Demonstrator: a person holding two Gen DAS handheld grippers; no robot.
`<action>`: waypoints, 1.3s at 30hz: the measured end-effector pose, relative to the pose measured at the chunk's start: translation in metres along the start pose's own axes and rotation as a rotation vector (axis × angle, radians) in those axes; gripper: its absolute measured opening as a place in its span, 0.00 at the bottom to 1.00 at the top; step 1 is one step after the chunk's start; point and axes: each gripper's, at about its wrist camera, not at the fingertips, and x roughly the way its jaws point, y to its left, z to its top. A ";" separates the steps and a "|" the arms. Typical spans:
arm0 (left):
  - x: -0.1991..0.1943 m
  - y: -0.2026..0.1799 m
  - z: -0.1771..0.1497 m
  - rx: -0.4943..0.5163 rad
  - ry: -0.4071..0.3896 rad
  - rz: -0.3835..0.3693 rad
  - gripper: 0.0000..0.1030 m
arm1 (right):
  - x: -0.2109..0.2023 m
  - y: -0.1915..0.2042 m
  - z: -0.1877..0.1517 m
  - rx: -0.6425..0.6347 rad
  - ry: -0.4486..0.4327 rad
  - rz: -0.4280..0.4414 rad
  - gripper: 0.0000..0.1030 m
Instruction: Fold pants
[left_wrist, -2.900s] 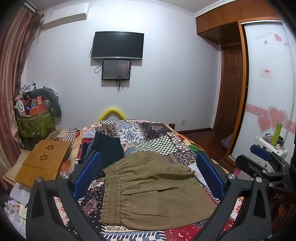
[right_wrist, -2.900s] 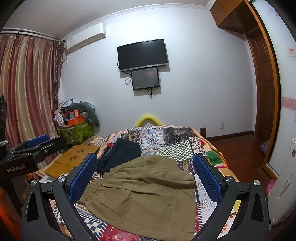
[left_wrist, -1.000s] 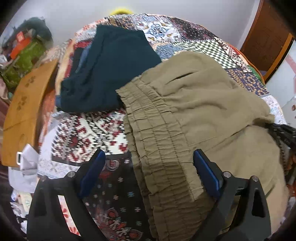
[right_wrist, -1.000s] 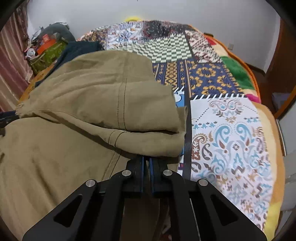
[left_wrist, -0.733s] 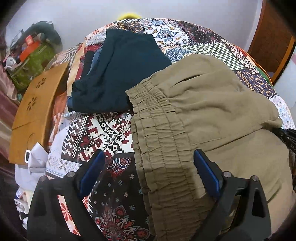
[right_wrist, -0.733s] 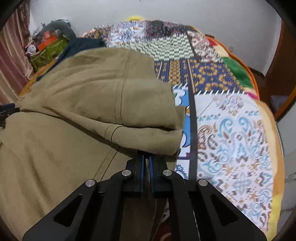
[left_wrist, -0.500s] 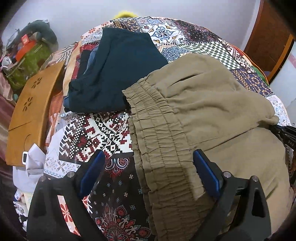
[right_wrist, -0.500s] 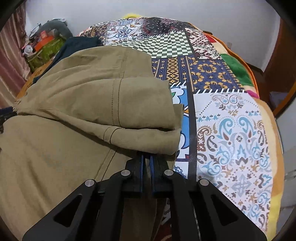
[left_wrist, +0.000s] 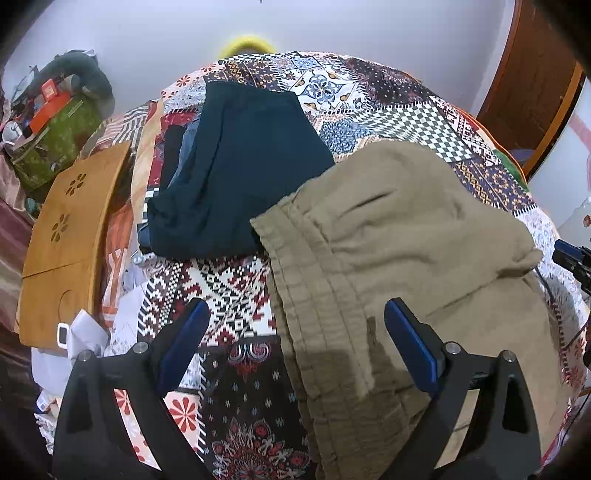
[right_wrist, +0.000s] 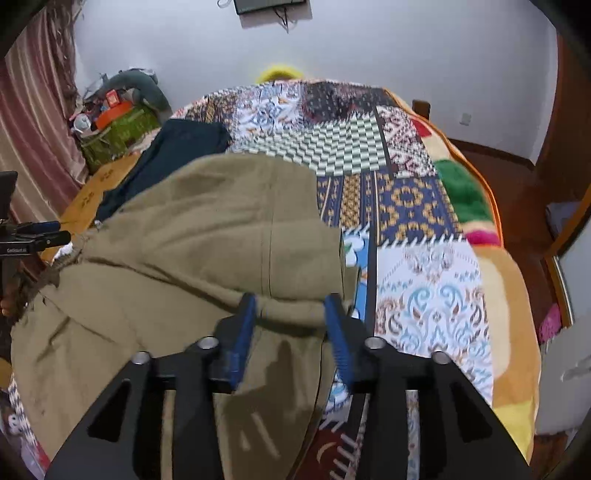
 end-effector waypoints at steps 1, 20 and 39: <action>0.002 0.001 0.003 0.000 0.005 -0.001 0.94 | 0.000 0.001 0.000 0.002 -0.006 -0.002 0.45; 0.050 -0.013 0.005 0.032 0.084 -0.079 0.85 | 0.070 -0.017 -0.001 -0.002 0.092 0.015 0.16; 0.055 0.002 0.002 -0.019 0.038 0.034 0.70 | 0.095 -0.019 0.006 -0.014 0.113 -0.067 0.10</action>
